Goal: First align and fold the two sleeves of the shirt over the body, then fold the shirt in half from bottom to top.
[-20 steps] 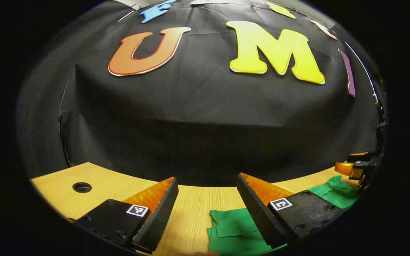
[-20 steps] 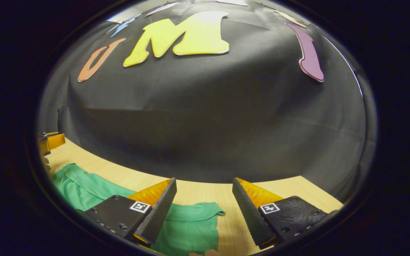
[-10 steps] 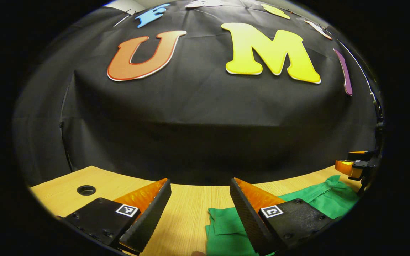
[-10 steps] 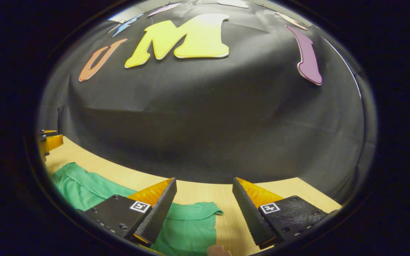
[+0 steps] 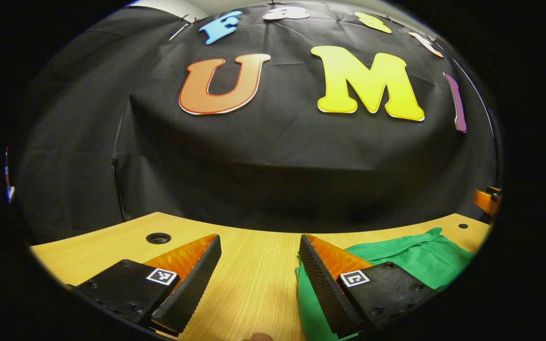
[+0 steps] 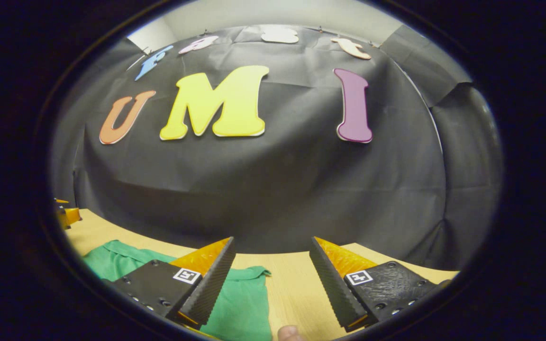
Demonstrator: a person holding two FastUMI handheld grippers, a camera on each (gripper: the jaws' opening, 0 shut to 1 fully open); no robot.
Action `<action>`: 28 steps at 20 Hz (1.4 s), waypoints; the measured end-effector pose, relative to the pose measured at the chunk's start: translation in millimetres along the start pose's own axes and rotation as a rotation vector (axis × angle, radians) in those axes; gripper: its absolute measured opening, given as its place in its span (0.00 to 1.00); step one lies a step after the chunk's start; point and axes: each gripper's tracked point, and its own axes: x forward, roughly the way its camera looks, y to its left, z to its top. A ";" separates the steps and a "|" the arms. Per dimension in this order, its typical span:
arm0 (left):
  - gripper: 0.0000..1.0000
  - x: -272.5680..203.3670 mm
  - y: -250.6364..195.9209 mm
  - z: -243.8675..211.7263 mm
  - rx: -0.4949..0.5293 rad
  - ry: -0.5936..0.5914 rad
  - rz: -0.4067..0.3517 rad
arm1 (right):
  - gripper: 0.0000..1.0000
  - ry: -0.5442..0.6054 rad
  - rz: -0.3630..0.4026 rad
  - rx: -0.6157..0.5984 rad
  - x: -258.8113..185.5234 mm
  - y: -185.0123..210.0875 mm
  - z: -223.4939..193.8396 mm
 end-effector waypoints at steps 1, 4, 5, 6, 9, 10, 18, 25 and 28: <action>1.00 -12.2 0.1 -1.5 0.001 0.002 -0.002 | 0.96 0.010 0.015 -0.003 -14.9 2.7 -3.4; 1.00 -49.4 -0.8 -12.0 -0.006 0.041 -0.012 | 0.96 0.007 0.042 -0.047 -49.3 7.0 -2.0; 1.00 -64.2 -3.0 -14.1 -0.008 0.050 -0.018 | 0.95 0.012 0.052 -0.044 -61.4 7.3 -4.2; 1.00 -77.4 -7.9 -16.7 -0.025 0.065 -0.032 | 0.95 0.029 0.064 -0.034 -74.3 8.1 -8.0; 1.00 -121.8 -23.6 -17.4 -0.030 0.102 -0.064 | 0.95 0.074 0.076 -0.021 -111.2 1.8 -17.4; 1.00 -135.3 -24.7 -12.3 -0.020 0.098 -0.064 | 0.95 0.074 0.074 -0.026 -122.7 -1.8 -16.0; 1.00 -267.6 -42.7 51.5 0.023 -0.001 -0.120 | 0.95 0.040 0.146 0.000 -239.7 -2.2 26.8; 1.00 -368.3 -66.4 73.3 0.086 -0.045 -0.172 | 0.95 0.083 0.208 0.069 -360.0 -11.3 44.0; 1.00 -396.2 -56.2 64.8 0.060 -0.039 -0.160 | 0.94 0.043 0.177 0.022 -392.5 -12.0 52.0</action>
